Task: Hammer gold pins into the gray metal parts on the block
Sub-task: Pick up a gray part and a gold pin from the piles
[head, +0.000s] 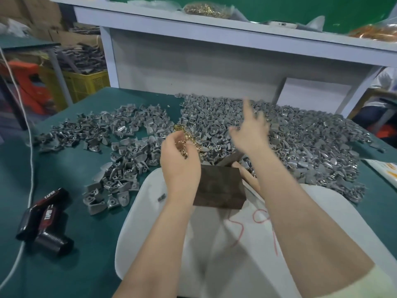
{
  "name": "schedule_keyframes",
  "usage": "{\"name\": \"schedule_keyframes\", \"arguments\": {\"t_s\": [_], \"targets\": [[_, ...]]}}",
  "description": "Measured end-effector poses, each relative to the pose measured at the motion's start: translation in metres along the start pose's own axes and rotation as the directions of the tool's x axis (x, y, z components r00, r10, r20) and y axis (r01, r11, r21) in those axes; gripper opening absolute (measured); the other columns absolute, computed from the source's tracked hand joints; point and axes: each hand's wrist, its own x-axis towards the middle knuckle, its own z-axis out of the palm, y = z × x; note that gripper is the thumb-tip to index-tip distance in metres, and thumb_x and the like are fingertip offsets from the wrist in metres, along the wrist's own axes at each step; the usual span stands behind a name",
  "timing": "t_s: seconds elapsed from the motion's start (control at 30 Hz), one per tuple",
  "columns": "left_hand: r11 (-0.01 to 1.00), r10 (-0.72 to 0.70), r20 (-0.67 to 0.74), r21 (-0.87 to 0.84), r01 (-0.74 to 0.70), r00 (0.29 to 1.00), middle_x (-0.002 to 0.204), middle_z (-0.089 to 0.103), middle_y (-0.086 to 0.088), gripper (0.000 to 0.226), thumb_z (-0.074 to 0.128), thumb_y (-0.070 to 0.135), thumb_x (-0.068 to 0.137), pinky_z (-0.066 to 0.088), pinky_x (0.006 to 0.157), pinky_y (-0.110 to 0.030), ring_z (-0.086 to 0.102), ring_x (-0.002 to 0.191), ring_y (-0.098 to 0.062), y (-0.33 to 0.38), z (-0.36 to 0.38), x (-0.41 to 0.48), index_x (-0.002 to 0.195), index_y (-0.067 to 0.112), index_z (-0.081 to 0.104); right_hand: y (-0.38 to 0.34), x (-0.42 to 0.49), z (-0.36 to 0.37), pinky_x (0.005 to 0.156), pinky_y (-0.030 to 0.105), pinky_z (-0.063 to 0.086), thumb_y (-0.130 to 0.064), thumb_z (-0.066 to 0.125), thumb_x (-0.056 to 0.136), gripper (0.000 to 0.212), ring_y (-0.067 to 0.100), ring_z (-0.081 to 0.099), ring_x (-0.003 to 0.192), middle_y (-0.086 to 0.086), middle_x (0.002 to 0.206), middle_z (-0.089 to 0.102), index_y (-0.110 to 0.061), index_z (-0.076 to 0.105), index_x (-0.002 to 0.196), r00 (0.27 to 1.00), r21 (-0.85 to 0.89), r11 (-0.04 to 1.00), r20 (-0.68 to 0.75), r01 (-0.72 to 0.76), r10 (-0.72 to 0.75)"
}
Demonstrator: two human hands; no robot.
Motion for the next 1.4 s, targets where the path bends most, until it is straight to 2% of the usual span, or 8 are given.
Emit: {"name": "schedule_keyframes", "arguments": {"t_s": [0.13,0.3,0.5,0.63,0.77,1.0,1.17,1.4], "targets": [[0.978,-0.115,-0.130,-0.187,0.089,0.985,0.102,0.054,0.018,0.021,0.047,0.010,0.093,0.038,0.076,-0.005,0.052,0.095,0.001,-0.002,-0.005,0.007,0.106,0.026,0.051,-0.040,-0.016,0.039,0.096,0.032,0.044,-0.015,0.049,0.094,0.043,0.020,0.056,0.113,0.002,0.140,0.049,-0.027,0.048,0.136,0.878,-0.028,0.913,0.289,0.407,-0.382],[0.933,-0.241,-0.166,-0.312,0.181,0.956,0.099,0.052,0.019,0.023,0.044,0.005,0.094,0.037,0.073,-0.007,0.051,0.093,0.003,-0.009,-0.008,0.012,0.108,0.022,0.050,-0.076,-0.009,0.085,0.105,0.049,0.037,-0.014,0.050,0.092,0.043,0.031,0.047,0.125,0.007,0.138,0.050,-0.029,0.051,0.132,0.798,-0.316,0.839,0.566,0.442,-0.207],[0.900,-0.295,-0.159,-0.377,0.218,0.942,0.099,0.050,0.021,0.023,0.044,0.005,0.094,0.037,0.070,-0.006,0.049,0.091,0.008,-0.010,-0.008,0.014,0.108,0.022,0.051,-0.069,-0.010,0.087,0.091,0.036,0.048,-0.012,0.052,0.089,0.023,0.027,0.061,0.098,0.010,0.107,0.066,-0.012,0.067,0.107,0.887,-0.219,0.905,0.377,0.365,-0.266],[0.923,-0.243,-0.137,-0.336,0.185,0.960,0.107,0.058,0.010,0.025,0.045,0.005,0.093,0.040,0.082,-0.012,0.054,0.097,0.002,-0.006,-0.010,0.013,0.107,0.023,0.056,-0.061,-0.015,0.055,0.092,0.028,0.045,-0.019,0.056,0.092,0.019,0.014,0.060,0.101,0.000,0.110,0.067,-0.016,0.067,0.107,0.931,0.220,0.933,0.173,0.283,-0.323],[0.941,-0.174,-0.073,-0.307,0.144,0.982,0.111,0.067,-0.002,0.016,0.048,0.019,0.098,0.048,0.094,-0.025,0.062,0.104,-0.012,0.001,-0.010,0.012,0.107,0.021,0.061,-0.052,-0.039,0.018,0.081,0.017,0.048,-0.021,0.063,0.088,0.020,0.001,0.060,0.092,-0.010,0.098,0.065,-0.026,0.057,0.106,0.859,0.520,0.779,0.154,0.350,-0.488],[0.913,-0.173,-0.098,-0.388,0.122,0.980,0.100,0.068,-0.003,0.013,0.050,0.014,0.097,0.052,0.092,-0.033,0.065,0.095,-0.014,0.006,-0.014,0.013,0.094,0.023,0.059,-0.049,-0.053,0.010,0.099,0.024,0.042,-0.011,0.057,0.091,0.033,0.002,0.055,0.111,-0.010,0.118,0.060,-0.021,0.054,0.123,0.775,0.511,0.756,0.243,0.408,-0.583],[0.797,-0.322,-0.268,-0.595,0.107,0.908,0.088,0.067,0.005,0.018,0.044,0.008,0.099,0.049,0.065,-0.013,0.062,0.075,-0.004,0.001,-0.023,0.023,0.091,0.023,0.051,-0.065,-0.043,0.046,0.089,0.026,0.046,-0.016,0.059,0.089,0.020,0.012,0.059,0.096,-0.002,0.110,0.066,-0.019,0.067,0.107,0.849,0.111,0.898,0.294,0.425,-0.438],[0.807,-0.321,-0.340,-0.587,0.067,0.884,0.089,0.065,0.004,0.021,0.043,0.005,0.098,0.049,0.066,-0.011,0.064,0.074,-0.004,-0.003,-0.024,0.025,0.096,0.024,0.052,-0.094,-0.038,0.095,0.085,0.038,0.049,-0.011,0.051,0.090,0.013,0.028,0.056,0.086,0.011,0.106,0.060,-0.010,0.057,0.101,0.794,-0.204,0.890,0.561,0.407,-0.235]]}}
